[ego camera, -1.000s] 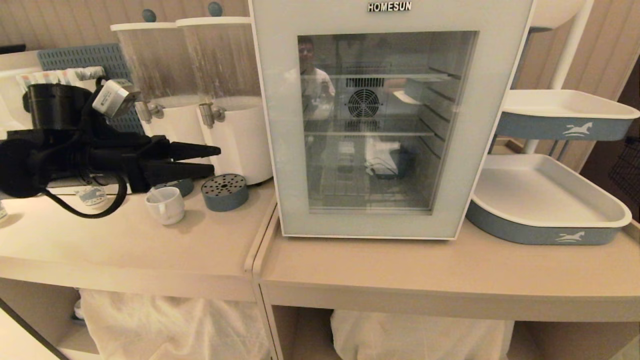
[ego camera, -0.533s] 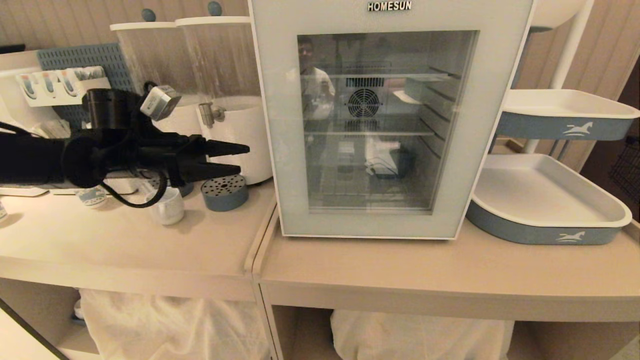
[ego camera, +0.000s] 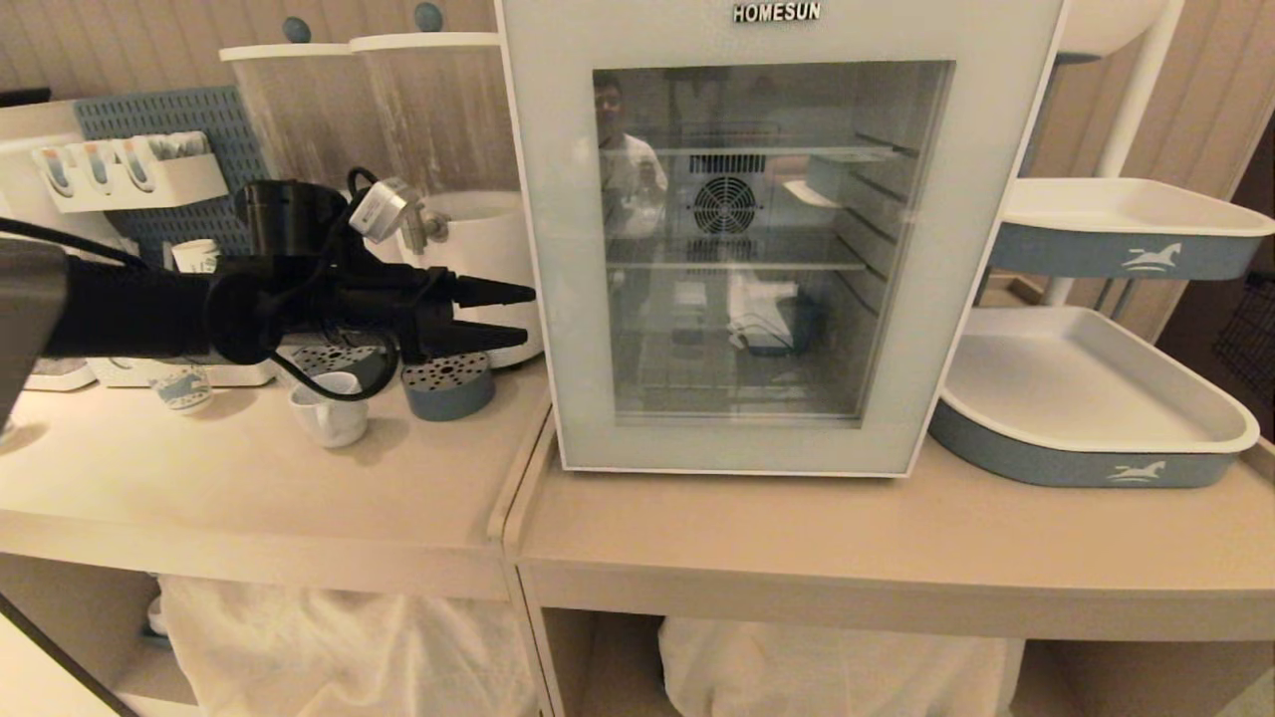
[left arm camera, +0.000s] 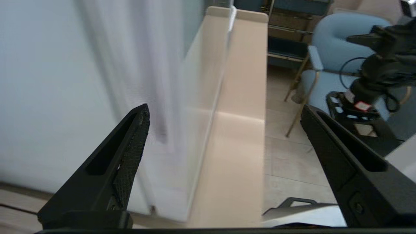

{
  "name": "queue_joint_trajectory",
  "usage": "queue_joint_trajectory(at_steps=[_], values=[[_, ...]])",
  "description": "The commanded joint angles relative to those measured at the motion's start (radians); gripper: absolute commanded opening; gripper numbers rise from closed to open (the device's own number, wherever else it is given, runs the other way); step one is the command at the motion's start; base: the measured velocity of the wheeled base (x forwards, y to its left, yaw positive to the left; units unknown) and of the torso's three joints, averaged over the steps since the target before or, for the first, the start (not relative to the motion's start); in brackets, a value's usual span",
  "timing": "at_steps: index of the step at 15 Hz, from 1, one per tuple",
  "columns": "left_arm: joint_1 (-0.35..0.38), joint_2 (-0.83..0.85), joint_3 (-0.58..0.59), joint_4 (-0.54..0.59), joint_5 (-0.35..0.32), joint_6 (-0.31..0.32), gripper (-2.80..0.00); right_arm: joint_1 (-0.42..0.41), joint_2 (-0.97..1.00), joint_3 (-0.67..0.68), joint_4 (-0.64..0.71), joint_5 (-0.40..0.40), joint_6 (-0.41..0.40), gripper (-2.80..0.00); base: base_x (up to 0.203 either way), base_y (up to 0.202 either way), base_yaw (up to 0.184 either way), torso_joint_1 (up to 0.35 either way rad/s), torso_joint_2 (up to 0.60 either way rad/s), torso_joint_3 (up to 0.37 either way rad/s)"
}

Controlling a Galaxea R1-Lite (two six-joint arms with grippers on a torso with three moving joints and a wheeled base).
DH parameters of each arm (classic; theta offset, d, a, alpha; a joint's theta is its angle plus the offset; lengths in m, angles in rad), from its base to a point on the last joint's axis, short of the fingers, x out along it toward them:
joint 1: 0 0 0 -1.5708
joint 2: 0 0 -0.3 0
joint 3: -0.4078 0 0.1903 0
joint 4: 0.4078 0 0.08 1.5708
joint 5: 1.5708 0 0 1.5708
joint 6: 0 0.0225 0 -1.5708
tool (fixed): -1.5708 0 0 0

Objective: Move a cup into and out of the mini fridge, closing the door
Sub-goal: Open the freezer door

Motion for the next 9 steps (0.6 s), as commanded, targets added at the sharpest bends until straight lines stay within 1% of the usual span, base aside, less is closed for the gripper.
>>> queue_joint_trajectory(at_steps=[1,9], values=[[-0.005,0.023,-0.023,0.0,-0.007,0.002,0.0,0.0,0.001,0.0,0.001,0.0,0.0,-2.8,0.0,0.0,0.0,0.0,0.0,0.0],[-0.018,0.052,-0.075,0.003,0.013,-0.004,0.0,0.0,0.001,0.0,0.001,0.0,0.0,-2.8,0.0,0.0,0.0,0.0,0.0,0.0]])
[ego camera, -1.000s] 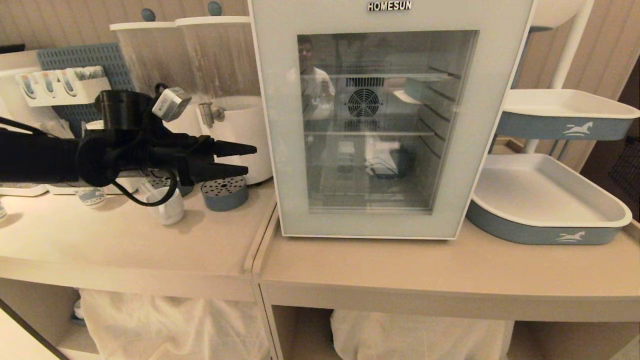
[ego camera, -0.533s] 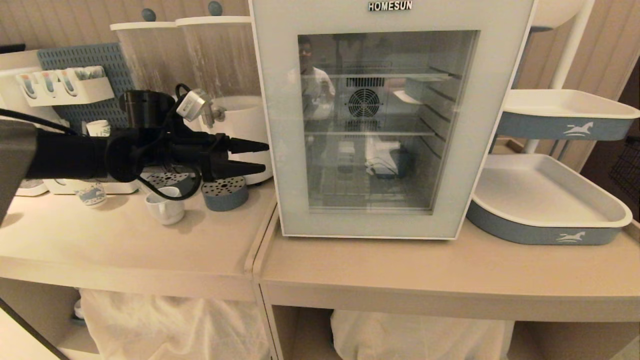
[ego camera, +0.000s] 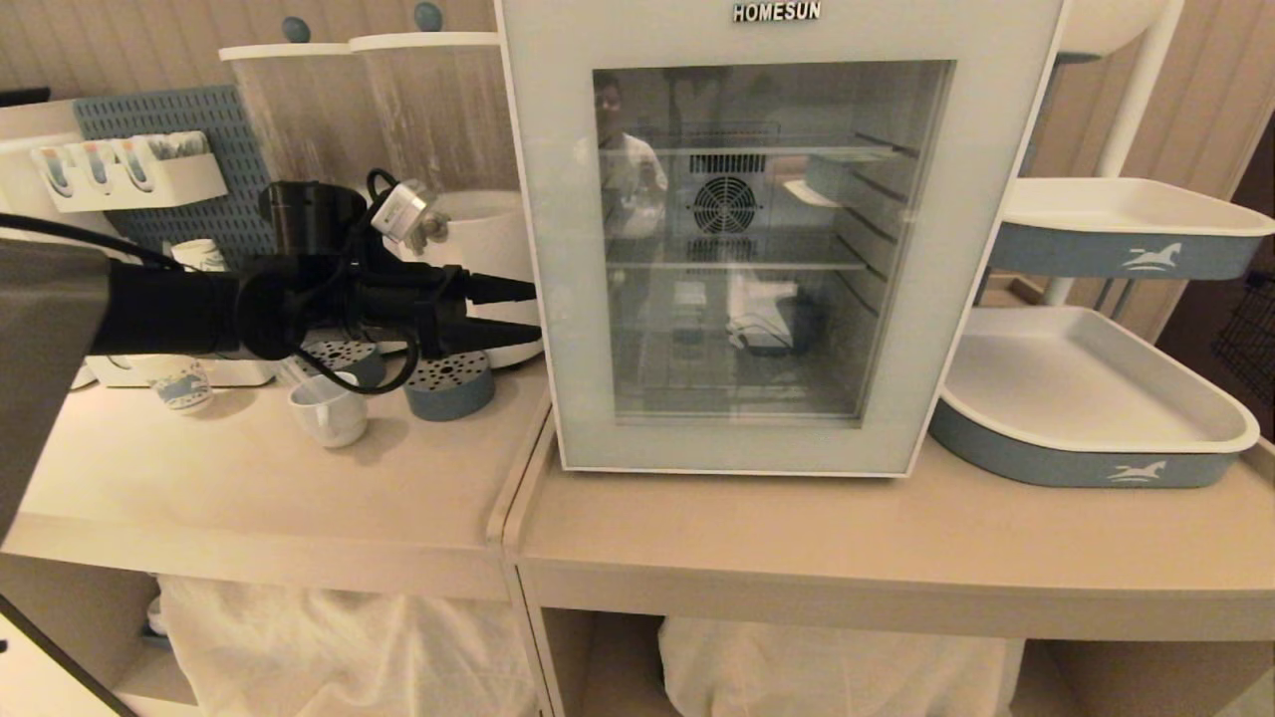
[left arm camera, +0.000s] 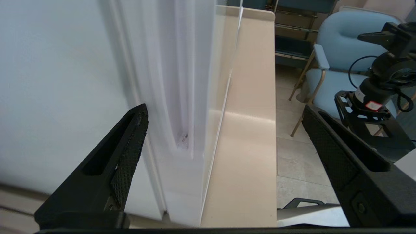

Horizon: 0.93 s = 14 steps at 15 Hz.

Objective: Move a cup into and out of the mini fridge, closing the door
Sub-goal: Open the freezer door

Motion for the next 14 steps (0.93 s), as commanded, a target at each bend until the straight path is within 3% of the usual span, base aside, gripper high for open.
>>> queue_joint_trajectory(at_steps=[1,14], values=[[-0.004,-0.005,-0.003,0.001,-0.01,0.0,0.0,0.0,0.001,0.0,0.0,-0.001,0.0,-2.8,0.0,0.0,0.0,0.0,0.0,0.0],[-0.03,-0.073,0.047,0.004,-0.025,-0.045,0.0,0.0,0.001,0.0,0.0,-0.001,0.0,-2.8,0.0,0.0,0.0,0.0,0.0,0.0]])
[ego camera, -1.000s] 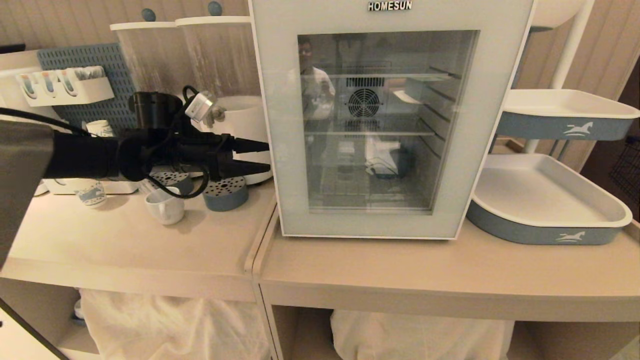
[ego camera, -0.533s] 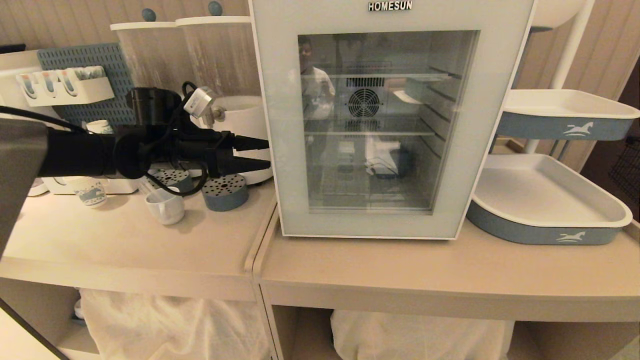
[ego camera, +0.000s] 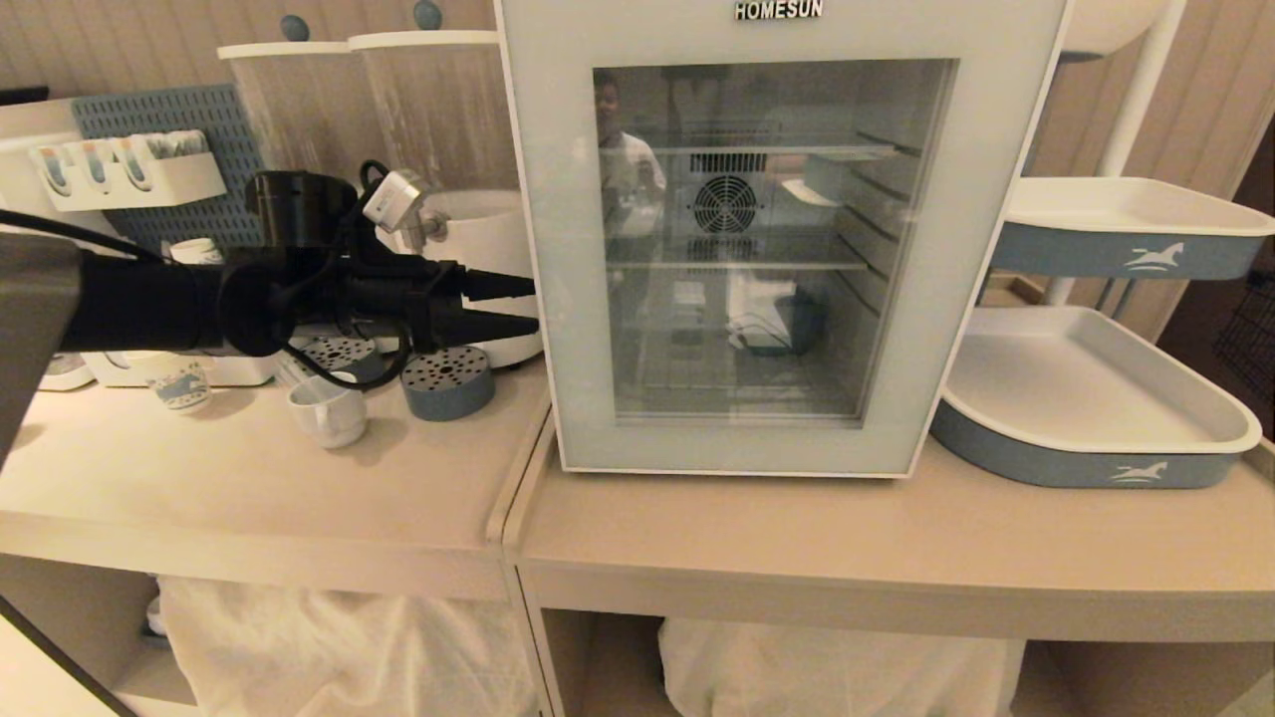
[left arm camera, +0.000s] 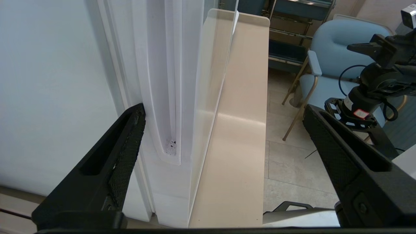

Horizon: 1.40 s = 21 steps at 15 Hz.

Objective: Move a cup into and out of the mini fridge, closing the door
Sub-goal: Open the freezer door

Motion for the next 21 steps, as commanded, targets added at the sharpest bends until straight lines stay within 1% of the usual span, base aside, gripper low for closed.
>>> queue_joint_trajectory(at_steps=[1,3,7,10,14,17,19,21], values=[[-0.006,-0.022,0.012,0.0,-0.013,0.0,0.0,0.0,0.001,0.0,0.0,0.002,0.001,-2.8,0.0,0.0,0.0,0.0,0.0,0.0],[-0.008,-0.044,0.054,-0.006,-0.013,0.003,0.0,0.0,0.001,0.0,0.0,0.0,0.001,-2.8,0.0,0.0,0.0,0.0,0.0,0.0],[-0.007,-0.078,0.101,-0.012,-0.012,0.009,0.0,0.0,0.001,0.0,0.0,0.001,0.001,-2.8,0.0,0.0,0.0,0.0,0.0,0.0],[-0.011,-0.091,0.111,-0.008,-0.012,0.008,0.0,0.0,0.001,0.0,0.0,0.0,0.001,-2.8,0.0,0.0,0.0,0.0,0.0,0.0],[-0.041,-0.116,0.176,-0.013,-0.007,0.012,0.0,0.0,0.001,0.0,0.0,0.0,0.001,-2.8,0.0,0.0,0.0,0.0,0.0,0.0],[-0.064,-0.157,0.229,-0.015,-0.001,0.012,0.0,0.0,0.001,0.0,0.0,0.0,0.001,-2.8,0.0,0.0,0.0,0.0,0.0,0.0],[-0.087,-0.205,0.284,-0.015,0.002,0.011,0.0,0.0,0.001,0.0,0.0,0.0,0.001,-2.8,0.0,0.0,0.0,0.0,0.0,0.0],[-0.106,-0.233,0.31,-0.014,0.003,0.01,0.0,0.0,0.001,0.0,0.0,0.0,0.001,-2.8,0.0,0.0,0.0,0.0,0.0,0.0]])
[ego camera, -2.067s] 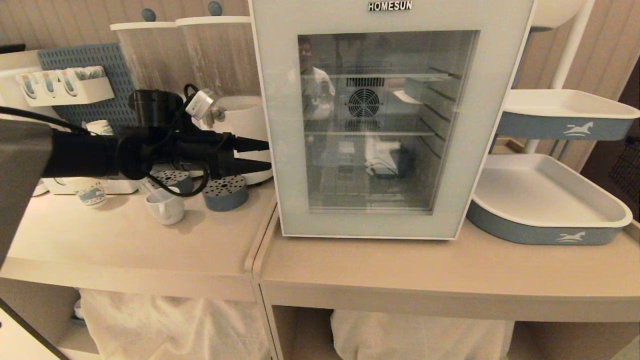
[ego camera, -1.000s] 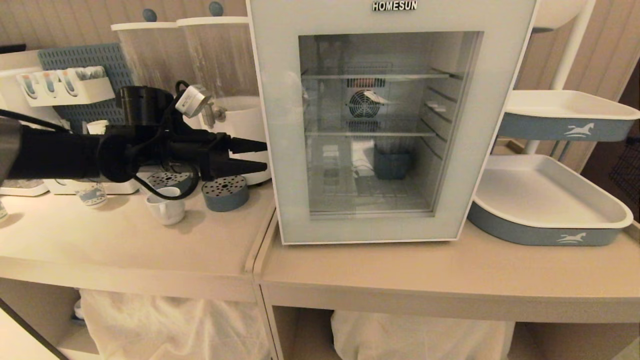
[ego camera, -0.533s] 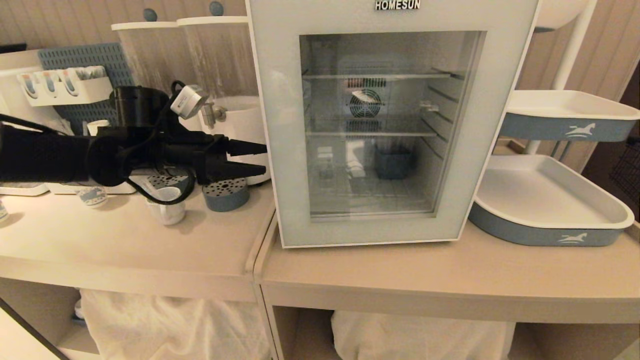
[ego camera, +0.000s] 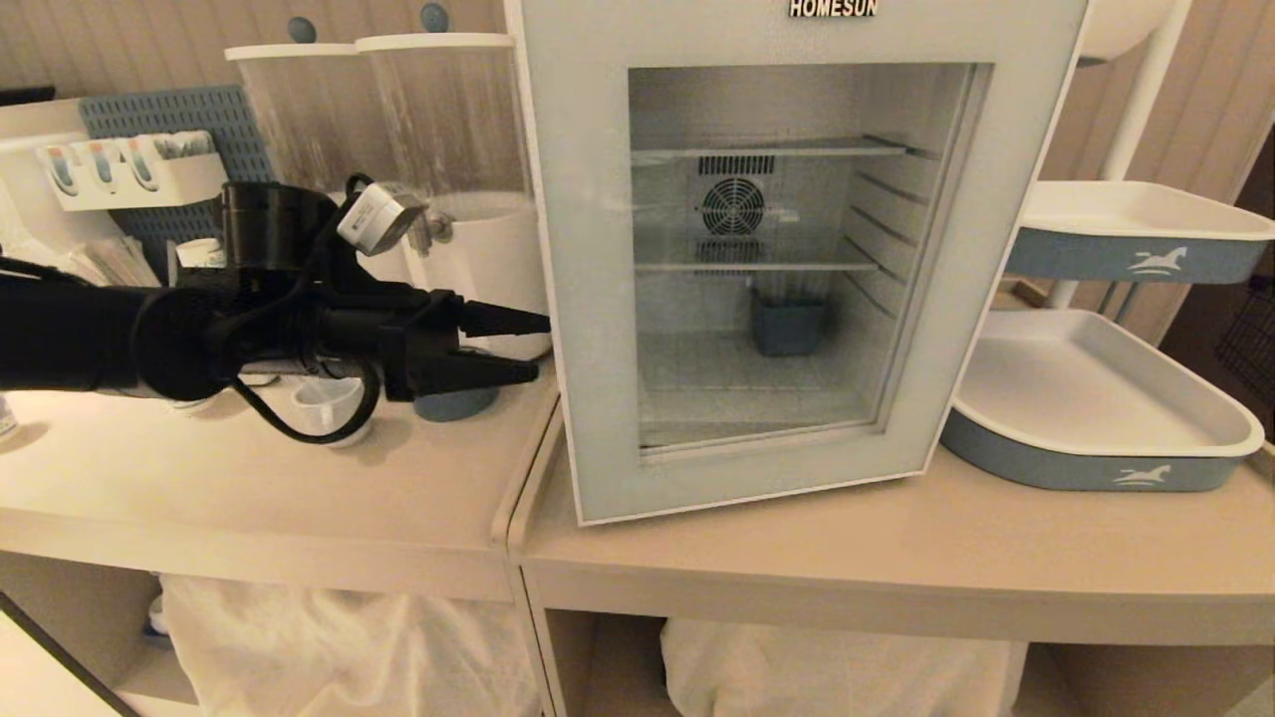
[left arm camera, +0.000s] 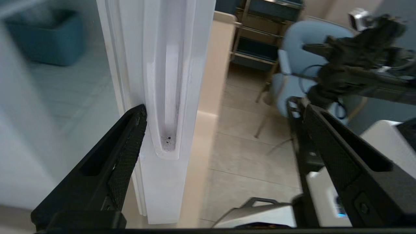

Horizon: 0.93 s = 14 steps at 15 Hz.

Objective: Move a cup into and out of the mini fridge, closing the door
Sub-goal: Open the freezer door

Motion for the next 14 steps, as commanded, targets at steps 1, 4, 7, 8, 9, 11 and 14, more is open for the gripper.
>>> queue_joint_trajectory(at_steps=[1,4,7,8,9,11,14], values=[[-0.023,-0.062,0.041,-0.003,-0.006,0.001,0.0,0.0,0.001,0.0,0.001,0.0,0.0,-2.8,0.0,0.0,0.0,0.0,0.0,0.0],[-0.073,-0.14,0.107,0.0,0.013,-0.001,0.0,0.0,0.001,0.0,0.001,0.0,0.0,-2.8,0.0,0.0,0.0,0.0,0.0,0.0],[-0.16,-0.193,0.143,0.003,0.089,-0.004,0.0,0.0,0.001,0.0,0.001,0.001,0.001,-2.8,0.0,0.0,0.0,0.0,0.0,0.0],[-0.215,-0.217,0.152,0.009,0.117,-0.011,0.0,0.0,0.001,0.0,0.001,0.0,0.0,-2.8,0.0,0.0,0.0,0.0,0.0,0.0],[-0.275,-0.242,0.165,0.008,0.132,-0.037,0.0,0.0,0.001,0.0,0.001,0.0,0.002,-2.8,0.0,0.0,0.0,0.0,0.0,0.0],[-0.392,-0.303,0.188,0.0,0.177,-0.124,0.0,0.0,0.001,0.0,0.001,0.0,0.0,-2.8,0.0,0.0,0.0,0.0,0.0,0.0],[-0.47,-0.369,0.224,-0.005,0.244,-0.217,0.0,0.0,0.001,0.0,0.001,0.002,0.0,-2.8,0.0,0.0,0.0,0.0,0.0,0.0]])
